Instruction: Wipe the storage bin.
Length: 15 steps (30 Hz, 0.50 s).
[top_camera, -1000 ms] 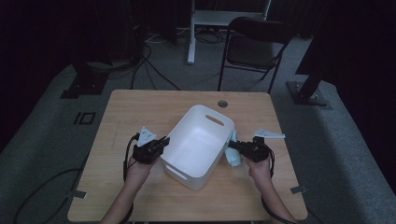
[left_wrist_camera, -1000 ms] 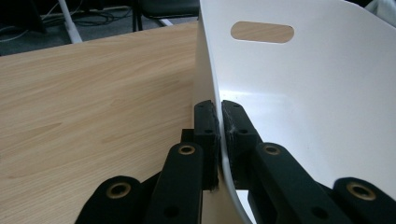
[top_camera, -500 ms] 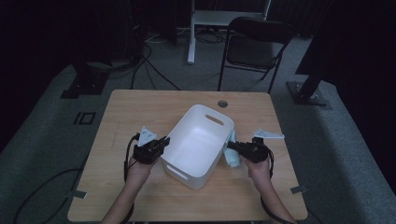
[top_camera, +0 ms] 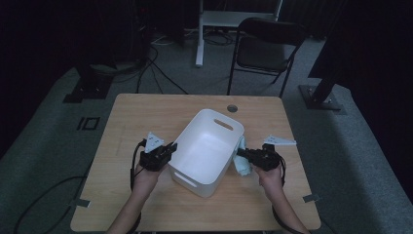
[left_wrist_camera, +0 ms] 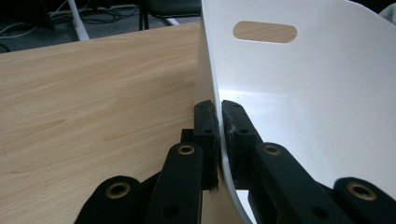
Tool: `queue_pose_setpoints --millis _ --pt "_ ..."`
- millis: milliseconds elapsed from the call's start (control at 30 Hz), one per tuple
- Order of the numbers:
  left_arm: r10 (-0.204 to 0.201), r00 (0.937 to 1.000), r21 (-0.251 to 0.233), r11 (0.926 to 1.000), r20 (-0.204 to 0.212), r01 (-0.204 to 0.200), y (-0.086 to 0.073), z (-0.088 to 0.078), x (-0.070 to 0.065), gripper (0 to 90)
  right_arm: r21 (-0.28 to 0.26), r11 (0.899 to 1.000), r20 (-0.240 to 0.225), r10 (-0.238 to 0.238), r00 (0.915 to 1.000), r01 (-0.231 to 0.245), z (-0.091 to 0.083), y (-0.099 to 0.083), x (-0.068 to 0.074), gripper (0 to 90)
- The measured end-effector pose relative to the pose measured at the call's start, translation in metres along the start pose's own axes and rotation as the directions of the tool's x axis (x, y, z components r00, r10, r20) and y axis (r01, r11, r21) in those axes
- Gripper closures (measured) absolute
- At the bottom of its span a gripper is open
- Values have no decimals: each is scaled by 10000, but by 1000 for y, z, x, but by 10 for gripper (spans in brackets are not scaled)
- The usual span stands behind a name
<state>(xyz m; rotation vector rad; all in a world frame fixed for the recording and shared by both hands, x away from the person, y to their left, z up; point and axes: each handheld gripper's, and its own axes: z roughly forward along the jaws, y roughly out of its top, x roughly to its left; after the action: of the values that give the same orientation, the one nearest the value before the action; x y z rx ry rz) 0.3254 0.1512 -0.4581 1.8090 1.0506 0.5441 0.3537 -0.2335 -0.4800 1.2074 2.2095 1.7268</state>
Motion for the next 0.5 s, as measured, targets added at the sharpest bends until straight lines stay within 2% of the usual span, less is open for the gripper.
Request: queue_pose_setpoints --millis 100,133,167,267,433,500 --pt "-39 10000 -10 10000 8 39 0 0 0 859 -74 10000 -68 -13 10000 12 -1 2 2 829" --pt "32 9999 -18 10000 98 -32 0 0 0 859 -149 9999 -138 -60 9999 58 -2 3 4 829" --pt "156 9998 -4 9999 106 -156 0 0 -1 860 -205 9995 -21 -222 9998 222 -1 3 5 830" --pt "221 9997 -5 9998 114 -221 0 1 -1 858 -117 9999 -55 -123 9999 122 1 0 2 830" --pt "269 9994 47 9996 -224 -268 1 1 -4 861 168 9998 101 -102 9999 101 3 -2 3 831" --pt "238 9993 63 9997 -302 -236 1 1 -4 865 14 10000 -76 -59 10000 59 1 1 5 830"
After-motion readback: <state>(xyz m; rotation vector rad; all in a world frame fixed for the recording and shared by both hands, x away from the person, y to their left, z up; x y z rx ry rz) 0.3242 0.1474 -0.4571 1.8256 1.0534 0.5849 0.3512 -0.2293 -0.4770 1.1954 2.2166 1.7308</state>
